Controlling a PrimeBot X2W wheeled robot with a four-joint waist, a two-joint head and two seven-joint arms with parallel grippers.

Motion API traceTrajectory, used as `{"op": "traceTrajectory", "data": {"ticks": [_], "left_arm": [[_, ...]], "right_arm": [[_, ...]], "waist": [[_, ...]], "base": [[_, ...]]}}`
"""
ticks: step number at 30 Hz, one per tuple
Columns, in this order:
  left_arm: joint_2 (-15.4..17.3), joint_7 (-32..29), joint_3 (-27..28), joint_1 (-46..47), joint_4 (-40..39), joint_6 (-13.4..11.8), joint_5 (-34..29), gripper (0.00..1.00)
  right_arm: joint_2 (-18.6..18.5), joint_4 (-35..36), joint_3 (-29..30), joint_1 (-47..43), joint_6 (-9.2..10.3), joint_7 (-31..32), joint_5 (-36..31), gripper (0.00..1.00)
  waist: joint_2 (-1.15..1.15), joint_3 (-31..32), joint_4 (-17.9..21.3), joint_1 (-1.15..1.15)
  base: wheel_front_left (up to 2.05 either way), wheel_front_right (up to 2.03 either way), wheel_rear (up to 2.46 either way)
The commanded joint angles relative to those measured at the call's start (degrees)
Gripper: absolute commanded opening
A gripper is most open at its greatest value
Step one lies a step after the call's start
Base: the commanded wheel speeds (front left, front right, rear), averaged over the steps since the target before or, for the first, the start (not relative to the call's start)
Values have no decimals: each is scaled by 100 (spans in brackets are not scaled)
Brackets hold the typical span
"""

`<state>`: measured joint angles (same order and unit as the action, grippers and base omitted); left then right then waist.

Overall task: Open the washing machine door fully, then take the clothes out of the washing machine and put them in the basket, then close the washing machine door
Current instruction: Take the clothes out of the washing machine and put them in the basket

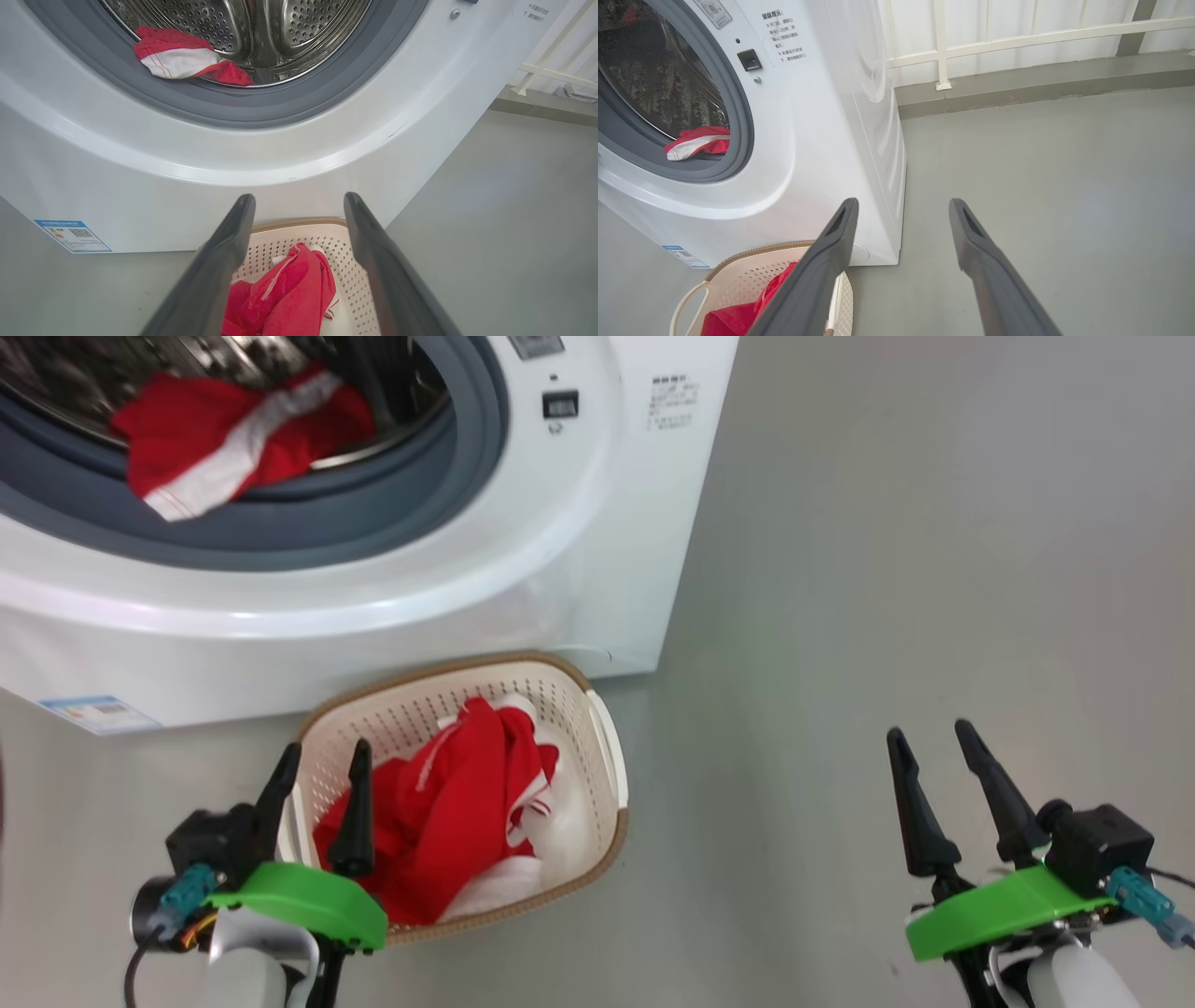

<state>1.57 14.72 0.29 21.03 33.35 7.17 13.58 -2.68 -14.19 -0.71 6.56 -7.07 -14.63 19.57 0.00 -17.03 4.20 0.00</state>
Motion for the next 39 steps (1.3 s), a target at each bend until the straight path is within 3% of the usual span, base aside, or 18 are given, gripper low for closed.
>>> {"op": "traceTrajectory", "data": {"ticks": [1,22,39], "left_arm": [[131,28,193,-108,-178,32,-65,100],[131,28,558,-1344,-1554,32,-191,100],[131,28,642,-1894,-2081,31,13,100]], "right_arm": [[-20,104,-107,-59,-42,-37,-90,100],[-48,89,154,-748,-42,-37,-169,100],[-38,137,294,-921,-42,-37,-177,100]], "waist": [[0,249,-110,0],[0,985,-222,0],[0,1021,-209,0]], "base": [[0,0,0],[0,0,0],[0,0,0]]}}
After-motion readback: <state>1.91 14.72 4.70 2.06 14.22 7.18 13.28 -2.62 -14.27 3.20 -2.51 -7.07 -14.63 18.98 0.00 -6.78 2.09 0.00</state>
